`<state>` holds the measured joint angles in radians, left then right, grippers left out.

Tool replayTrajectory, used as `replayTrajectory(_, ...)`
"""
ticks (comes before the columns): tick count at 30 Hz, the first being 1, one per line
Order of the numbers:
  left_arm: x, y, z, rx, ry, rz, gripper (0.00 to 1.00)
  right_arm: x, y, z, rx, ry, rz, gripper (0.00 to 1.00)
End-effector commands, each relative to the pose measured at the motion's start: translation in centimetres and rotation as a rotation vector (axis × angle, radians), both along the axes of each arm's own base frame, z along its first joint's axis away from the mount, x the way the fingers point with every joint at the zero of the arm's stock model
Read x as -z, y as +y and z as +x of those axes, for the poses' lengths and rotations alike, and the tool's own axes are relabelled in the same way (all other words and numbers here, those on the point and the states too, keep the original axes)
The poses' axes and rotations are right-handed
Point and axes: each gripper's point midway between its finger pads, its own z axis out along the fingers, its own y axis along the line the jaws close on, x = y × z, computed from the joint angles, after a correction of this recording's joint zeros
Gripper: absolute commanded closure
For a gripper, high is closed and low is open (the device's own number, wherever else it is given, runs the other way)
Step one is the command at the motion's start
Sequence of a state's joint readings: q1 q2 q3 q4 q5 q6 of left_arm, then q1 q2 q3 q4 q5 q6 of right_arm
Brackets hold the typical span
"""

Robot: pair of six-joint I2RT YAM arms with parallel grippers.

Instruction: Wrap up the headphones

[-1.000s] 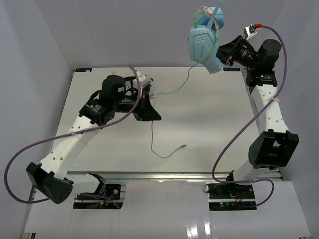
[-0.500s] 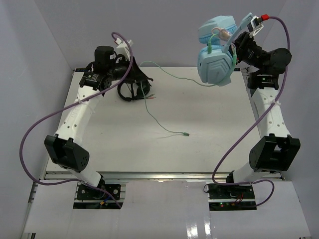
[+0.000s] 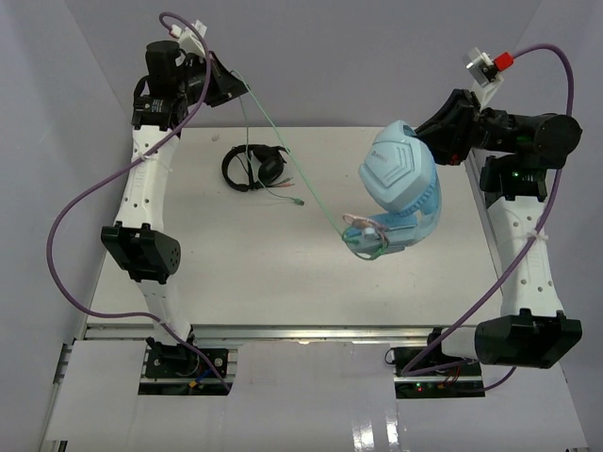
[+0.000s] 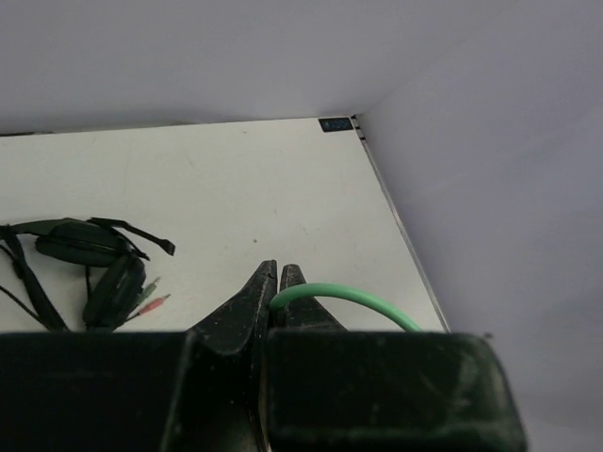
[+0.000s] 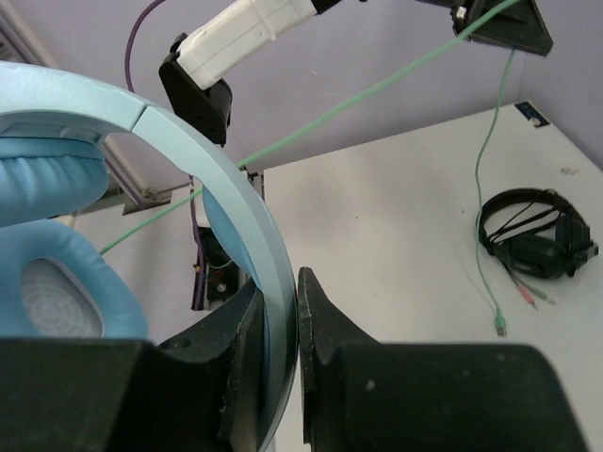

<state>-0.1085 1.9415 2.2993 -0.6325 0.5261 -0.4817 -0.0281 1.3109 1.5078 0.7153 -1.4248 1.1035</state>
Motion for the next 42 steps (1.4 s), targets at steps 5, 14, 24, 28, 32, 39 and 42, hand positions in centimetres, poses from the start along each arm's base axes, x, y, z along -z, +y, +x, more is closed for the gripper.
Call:
replayTrajectory(5,-2.1,-8.5,-8.4,0.367,0.005,-0.093,1.0,2.2,2.5,2.7,0.085,0.105,0.047,0.92)
replayTrajectory(14,0.9,-14.9,-17.4,0.591,0.07,-0.059,1.0,-0.5,3.0,8.5,0.249,0.094,0.124,0.92)
replayTrajectory(24,3.7,-16.0,-14.8,0.57,0.115,-0.036,1.0,-0.7,6.1,4.6,0.013,0.216,0.217,0.92)
replayTrajectory(28,4.4,-16.9,-13.4,0.58,0.135,-0.046,1.0,-0.7,7.0,1.8,-0.079,0.166,0.221,0.92)
replayTrajectory(32,4.5,-16.5,-12.2,0.546,0.126,-0.034,1.0,-1.1,7.3,-0.8,-0.155,0.106,0.208,0.92)
replayTrajectory(39,5.5,-16.9,-11.6,0.543,0.165,-0.039,1.0,-0.7,7.9,-1.2,-0.161,0.132,0.192,0.92)
replayTrajectory(42,6.3,-16.9,-10.9,0.522,0.175,-0.018,1.0,-0.5,8.4,-2.8,-0.217,0.092,0.168,0.92)
